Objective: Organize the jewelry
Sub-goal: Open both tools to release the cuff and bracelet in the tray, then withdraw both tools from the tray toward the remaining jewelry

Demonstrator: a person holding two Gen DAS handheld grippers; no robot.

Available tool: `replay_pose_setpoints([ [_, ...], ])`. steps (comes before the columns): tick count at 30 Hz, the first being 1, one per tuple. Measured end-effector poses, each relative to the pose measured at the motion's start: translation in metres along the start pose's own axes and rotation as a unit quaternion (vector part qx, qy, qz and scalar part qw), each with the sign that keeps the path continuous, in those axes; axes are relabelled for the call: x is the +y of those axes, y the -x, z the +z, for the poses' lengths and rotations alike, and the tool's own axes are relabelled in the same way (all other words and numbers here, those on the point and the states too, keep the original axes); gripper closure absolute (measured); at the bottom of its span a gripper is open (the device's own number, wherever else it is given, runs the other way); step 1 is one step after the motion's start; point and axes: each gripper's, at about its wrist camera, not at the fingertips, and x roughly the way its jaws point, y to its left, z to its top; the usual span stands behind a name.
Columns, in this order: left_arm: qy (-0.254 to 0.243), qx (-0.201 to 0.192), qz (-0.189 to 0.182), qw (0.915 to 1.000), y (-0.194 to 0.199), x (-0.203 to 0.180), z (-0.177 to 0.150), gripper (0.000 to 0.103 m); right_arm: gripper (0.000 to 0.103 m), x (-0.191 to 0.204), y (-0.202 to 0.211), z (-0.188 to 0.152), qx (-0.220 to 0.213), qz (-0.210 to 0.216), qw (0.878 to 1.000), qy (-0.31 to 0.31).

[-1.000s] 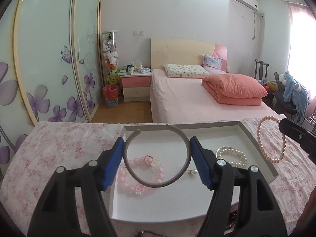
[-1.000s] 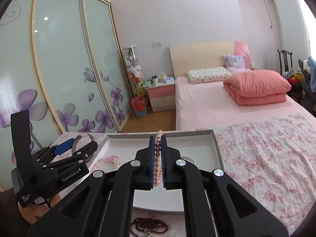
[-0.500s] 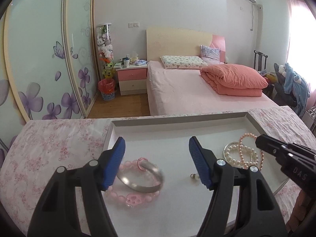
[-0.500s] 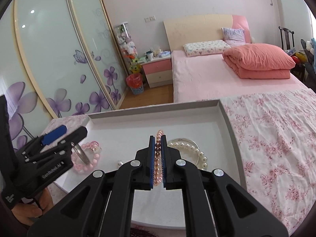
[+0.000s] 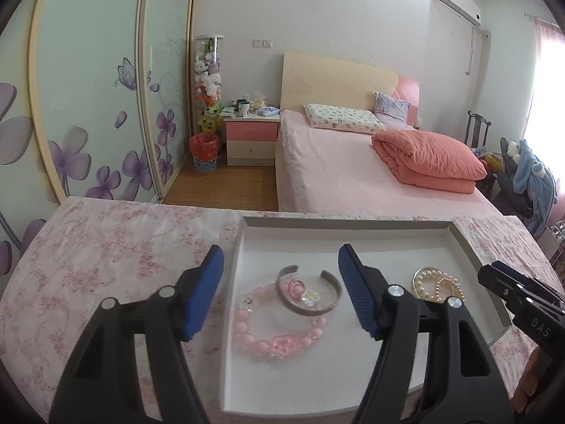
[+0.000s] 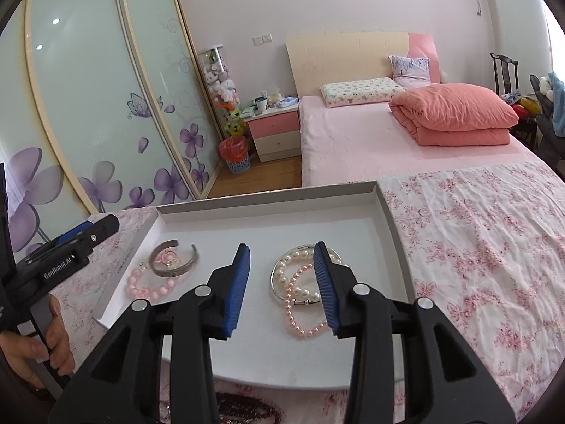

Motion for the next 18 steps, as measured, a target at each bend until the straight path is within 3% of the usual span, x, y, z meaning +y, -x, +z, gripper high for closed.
replay_pose_setpoints([
  [7,0.000,-0.010,0.007,0.9999,0.034,0.012,-0.008,0.037,0.064,0.006,0.024,-0.008,-0.007,0.000,1.000,0.008],
  [18,-0.015,0.018,0.002,0.9997,0.078,0.022,-0.064,0.033,0.064,0.004,0.053,-0.052,0.033,-0.007,0.999,0.021],
])
